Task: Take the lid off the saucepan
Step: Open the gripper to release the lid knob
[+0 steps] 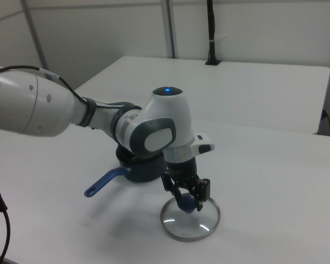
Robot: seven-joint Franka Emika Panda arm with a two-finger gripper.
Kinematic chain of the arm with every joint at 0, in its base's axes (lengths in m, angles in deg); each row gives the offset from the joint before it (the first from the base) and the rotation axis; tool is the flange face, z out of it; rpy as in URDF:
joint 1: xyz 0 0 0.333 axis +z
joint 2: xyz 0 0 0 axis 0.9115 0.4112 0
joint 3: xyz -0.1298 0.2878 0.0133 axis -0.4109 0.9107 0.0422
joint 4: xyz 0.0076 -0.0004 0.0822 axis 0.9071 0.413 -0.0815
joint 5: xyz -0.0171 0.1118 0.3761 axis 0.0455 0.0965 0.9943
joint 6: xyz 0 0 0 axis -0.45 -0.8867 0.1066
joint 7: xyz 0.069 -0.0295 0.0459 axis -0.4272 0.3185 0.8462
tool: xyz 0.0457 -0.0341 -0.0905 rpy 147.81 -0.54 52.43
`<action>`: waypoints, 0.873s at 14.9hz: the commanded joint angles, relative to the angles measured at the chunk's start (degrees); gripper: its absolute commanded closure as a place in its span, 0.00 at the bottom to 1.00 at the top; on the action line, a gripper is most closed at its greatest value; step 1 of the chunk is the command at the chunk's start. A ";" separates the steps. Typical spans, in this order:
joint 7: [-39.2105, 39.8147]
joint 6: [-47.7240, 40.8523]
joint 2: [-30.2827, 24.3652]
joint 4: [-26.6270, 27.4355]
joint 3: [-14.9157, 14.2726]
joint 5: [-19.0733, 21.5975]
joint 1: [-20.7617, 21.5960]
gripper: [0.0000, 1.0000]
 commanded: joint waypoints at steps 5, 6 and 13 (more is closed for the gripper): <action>-0.73 0.14 0.14 1.77 -0.65 -0.54 0.10 0.00; -2.39 -0.82 -0.65 1.42 -0.65 -0.54 0.10 0.00; -9.77 -10.31 -8.99 -2.80 1.98 -0.10 1.94 0.00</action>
